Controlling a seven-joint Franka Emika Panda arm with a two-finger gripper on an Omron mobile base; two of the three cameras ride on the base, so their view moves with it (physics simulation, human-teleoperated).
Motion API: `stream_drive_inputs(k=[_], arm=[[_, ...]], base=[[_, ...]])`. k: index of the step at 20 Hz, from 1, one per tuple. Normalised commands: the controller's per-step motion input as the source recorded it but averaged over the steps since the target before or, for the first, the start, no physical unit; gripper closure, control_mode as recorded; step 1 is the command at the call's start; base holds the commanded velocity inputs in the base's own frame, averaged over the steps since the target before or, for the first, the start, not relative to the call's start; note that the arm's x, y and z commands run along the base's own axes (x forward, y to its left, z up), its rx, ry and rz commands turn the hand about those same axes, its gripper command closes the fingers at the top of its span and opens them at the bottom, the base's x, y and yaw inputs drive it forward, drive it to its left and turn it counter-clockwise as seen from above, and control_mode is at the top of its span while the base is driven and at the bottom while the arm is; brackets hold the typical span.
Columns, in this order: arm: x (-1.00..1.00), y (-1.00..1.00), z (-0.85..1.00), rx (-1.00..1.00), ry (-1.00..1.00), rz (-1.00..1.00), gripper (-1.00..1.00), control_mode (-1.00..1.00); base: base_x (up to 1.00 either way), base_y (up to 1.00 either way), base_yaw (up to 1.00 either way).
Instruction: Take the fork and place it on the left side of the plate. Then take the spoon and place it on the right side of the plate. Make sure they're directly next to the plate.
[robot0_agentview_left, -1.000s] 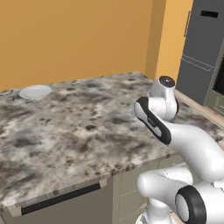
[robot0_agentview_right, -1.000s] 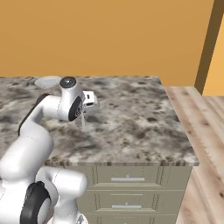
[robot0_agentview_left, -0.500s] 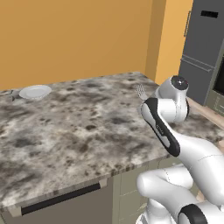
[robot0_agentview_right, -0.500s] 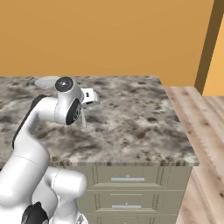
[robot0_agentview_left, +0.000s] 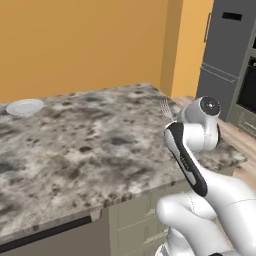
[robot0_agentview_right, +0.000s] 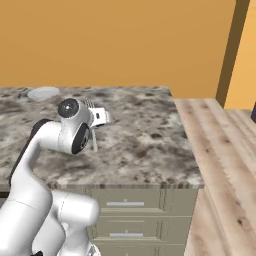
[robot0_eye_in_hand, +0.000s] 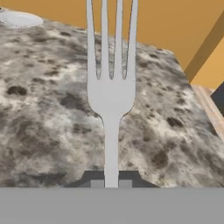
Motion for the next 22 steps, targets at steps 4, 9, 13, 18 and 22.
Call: stream_drive_inputs(k=[4,9,13,18,22], arm=[[0.00,0.00,0.00,0.00,0.00,0.00,1.00,1.00],[0.00,0.00,0.00,0.00,0.00,0.00,1.00,1.00],[0.00,0.00,0.00,0.00,0.00,0.00,1.00,1.00],[0.00,0.00,0.00,0.00,0.00,0.00,1.00,1.00],[0.00,0.00,0.00,0.00,0.00,0.00,1.00,1.00]], base=[[-0.02,-0.99,0.04],[-0.43,-1.00,0.10],[-0.33,-1.00,0.15],[0.04,-1.00,0.20],[0.19,-1.00,0.22]])
